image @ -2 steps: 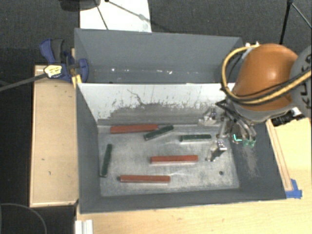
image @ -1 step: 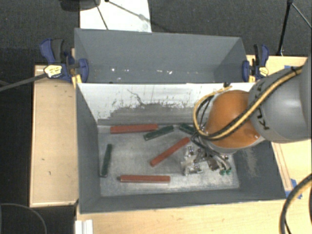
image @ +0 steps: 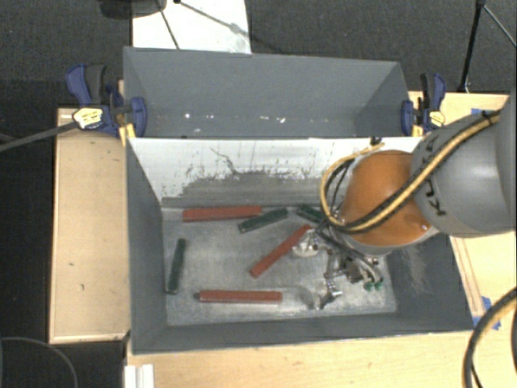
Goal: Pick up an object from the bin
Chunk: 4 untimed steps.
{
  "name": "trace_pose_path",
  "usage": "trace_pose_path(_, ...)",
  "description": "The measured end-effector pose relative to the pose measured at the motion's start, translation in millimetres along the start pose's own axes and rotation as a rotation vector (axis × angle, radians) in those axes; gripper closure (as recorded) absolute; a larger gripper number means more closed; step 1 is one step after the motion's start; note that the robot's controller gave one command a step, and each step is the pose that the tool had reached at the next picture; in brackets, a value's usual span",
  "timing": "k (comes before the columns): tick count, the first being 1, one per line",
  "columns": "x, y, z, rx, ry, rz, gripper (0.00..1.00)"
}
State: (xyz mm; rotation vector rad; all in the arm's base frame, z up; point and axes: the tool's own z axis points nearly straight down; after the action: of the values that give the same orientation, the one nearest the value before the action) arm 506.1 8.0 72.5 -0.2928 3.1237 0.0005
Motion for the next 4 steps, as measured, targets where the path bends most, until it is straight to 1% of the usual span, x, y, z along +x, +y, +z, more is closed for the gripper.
trace_pose_path(1,0.0,0,0,0.000,0.000,0.000,0.00)
trace_pose_path(2,-56.4,57,-2,-0.001,-0.006,0.090,1.00)
trace_pose_path(3,-51.9,57,0,-0.001,0.012,0.089,0.00)
trace_pose_path(4,-52.1,57,0,-0.001,0.011,0.089,0.00)
